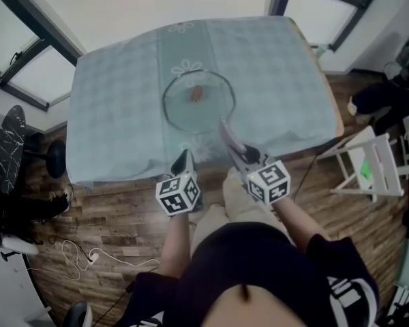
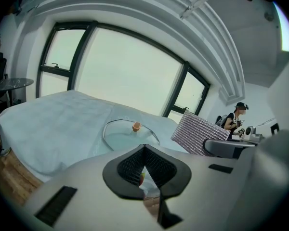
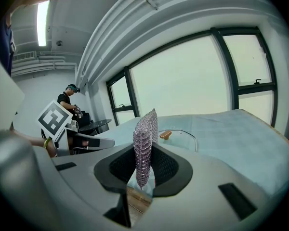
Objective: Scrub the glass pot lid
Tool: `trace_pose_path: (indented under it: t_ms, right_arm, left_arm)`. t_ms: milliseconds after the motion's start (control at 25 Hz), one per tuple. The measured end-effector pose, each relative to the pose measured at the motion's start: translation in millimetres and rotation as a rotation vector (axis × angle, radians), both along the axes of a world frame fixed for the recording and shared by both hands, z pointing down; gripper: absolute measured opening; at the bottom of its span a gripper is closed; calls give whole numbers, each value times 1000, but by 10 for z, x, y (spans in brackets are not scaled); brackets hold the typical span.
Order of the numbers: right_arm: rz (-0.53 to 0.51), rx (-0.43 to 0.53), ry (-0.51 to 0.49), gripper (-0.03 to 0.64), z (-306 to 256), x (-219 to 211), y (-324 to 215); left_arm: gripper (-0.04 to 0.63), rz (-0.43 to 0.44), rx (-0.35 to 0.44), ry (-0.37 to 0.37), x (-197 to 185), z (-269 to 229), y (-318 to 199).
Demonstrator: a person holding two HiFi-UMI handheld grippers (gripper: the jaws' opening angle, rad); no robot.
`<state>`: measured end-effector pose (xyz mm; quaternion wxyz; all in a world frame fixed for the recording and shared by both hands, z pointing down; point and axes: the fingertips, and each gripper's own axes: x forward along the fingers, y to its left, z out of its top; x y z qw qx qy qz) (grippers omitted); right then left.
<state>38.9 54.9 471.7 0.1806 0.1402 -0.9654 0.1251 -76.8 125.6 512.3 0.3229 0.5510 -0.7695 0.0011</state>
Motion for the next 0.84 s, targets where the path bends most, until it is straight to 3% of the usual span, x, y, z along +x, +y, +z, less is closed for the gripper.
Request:
trace_pose_path:
  t_ms: [840]
  right_arm:
    - [-24, 19, -18, 80, -113, 159, 354]
  left_arm:
    - [-2, 6, 23, -5, 225, -136, 272]
